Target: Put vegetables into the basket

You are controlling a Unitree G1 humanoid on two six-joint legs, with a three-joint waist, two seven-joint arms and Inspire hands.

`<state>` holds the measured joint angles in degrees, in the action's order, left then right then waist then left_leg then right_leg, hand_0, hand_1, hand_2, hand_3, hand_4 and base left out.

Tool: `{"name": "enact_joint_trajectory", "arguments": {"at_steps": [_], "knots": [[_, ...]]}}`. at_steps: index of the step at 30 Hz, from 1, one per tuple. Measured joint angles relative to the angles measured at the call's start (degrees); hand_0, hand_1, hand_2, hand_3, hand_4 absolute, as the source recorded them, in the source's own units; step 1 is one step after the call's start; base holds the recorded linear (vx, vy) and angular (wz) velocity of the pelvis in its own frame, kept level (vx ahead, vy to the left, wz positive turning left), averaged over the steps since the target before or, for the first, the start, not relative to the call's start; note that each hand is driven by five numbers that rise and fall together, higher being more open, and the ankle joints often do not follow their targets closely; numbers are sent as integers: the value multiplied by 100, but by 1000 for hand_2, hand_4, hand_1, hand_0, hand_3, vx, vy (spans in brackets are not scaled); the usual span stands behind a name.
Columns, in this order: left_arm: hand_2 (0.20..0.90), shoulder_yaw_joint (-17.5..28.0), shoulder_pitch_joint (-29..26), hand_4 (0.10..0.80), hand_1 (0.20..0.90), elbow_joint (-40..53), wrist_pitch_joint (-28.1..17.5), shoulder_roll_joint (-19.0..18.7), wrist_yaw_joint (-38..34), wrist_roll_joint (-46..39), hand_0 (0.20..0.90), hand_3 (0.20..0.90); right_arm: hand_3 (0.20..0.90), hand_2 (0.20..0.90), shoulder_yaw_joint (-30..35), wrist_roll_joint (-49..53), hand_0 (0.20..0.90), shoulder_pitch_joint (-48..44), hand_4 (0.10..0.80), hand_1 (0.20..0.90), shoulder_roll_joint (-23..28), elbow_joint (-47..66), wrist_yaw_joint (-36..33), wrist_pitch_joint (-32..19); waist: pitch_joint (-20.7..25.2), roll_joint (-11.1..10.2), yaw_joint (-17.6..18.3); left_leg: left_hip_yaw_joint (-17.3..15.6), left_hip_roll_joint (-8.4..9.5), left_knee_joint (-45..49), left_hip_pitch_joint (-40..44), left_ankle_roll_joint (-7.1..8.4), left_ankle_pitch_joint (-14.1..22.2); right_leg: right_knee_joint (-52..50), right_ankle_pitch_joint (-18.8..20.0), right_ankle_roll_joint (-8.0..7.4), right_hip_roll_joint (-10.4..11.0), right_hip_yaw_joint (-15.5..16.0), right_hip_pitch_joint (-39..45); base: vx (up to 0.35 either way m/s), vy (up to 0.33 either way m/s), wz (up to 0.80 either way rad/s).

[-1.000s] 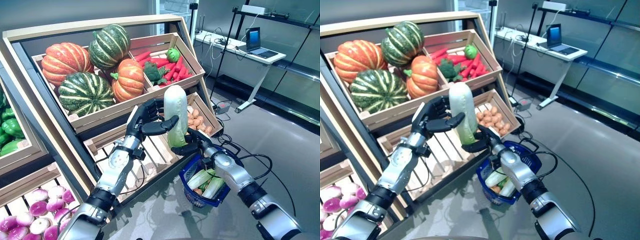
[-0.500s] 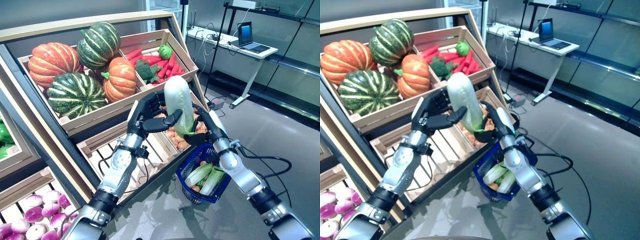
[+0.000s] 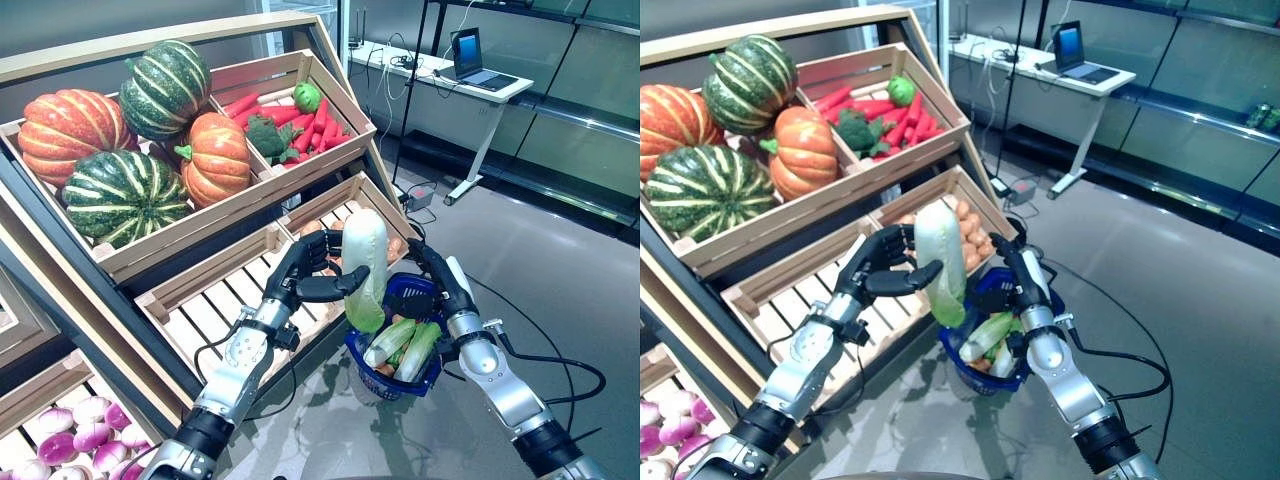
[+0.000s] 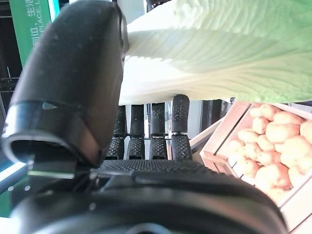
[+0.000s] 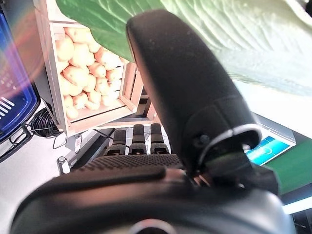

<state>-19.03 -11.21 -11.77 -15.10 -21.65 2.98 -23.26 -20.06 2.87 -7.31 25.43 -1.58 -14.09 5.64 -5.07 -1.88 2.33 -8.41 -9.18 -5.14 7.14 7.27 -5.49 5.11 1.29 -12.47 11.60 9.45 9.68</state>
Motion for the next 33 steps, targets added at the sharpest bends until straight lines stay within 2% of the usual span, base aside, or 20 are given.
{"name": "enact_joint_trajectory", "arguments": {"at_steps": [4, 10, 13, 18, 24, 33], "knots": [[300, 15, 37, 400, 300, 1, 1, -121, 32, 2, 300, 300, 900, 900, 223, -14, 900, 149, 800, 900, 116, 84, 186, 0, -80, -33, -6, 0, 0, 0, 1, 0, 0, 0, 2, -3, 0, 0, 3, 0, 0, 0], [300, 257, 51, 400, 300, 1, 3, -358, 50, -1, 300, 300, 900, 900, 1009, -3, 900, 334, 800, 900, 424, 213, 240, 0, -163, -130, 65, -74, 0, 0, 8, -5, 11, -1, 8, -11, 1, -88, -44, -7, -5, -5], [300, 412, 81, 400, 300, 0, 3, -376, 17, 0, 300, 300, 900, 900, 1229, 478, 900, 353, 800, 900, 446, 314, 409, -1, -167, -138, 177, -126, -1, 0, 16, -5, 21, -1, 16, -20, 2, -137, -73, -2, -4, -9], [300, 413, 82, 400, 300, 0, 1, -323, 23, 89, 300, 300, 900, 900, 996, 1613, 900, 586, 800, 900, 296, 310, 1118, -1, -167, -139, 279, -150, -1, 0, 31, -6, 29, -2, 20, -20, 3, -148, -77, 2, -1, -2], [300, 412, 83, 400, 300, -1, -4, -320, 28, 116, 300, 300, 900, 900, 625, 2746, 900, 616, 800, 900, -37, -152, 1722, -1, -166, -140, 218, -135, -1, 0, 48, -4, 26, -2, 25, -20, 4, -129, -43, 0, 0, 0], [300, 410, 83, 400, 300, -8, -11, -322, 96, 114, 300, 300, 900, 900, 231, 3141, 900, 606, 800, 900, -203, -153, 2074, 0, -145, -172, 122, -112, -1, 1, 73, 2, 20, -2, 25, -20, 4, -112, 0, 0, 0, 0]]}}
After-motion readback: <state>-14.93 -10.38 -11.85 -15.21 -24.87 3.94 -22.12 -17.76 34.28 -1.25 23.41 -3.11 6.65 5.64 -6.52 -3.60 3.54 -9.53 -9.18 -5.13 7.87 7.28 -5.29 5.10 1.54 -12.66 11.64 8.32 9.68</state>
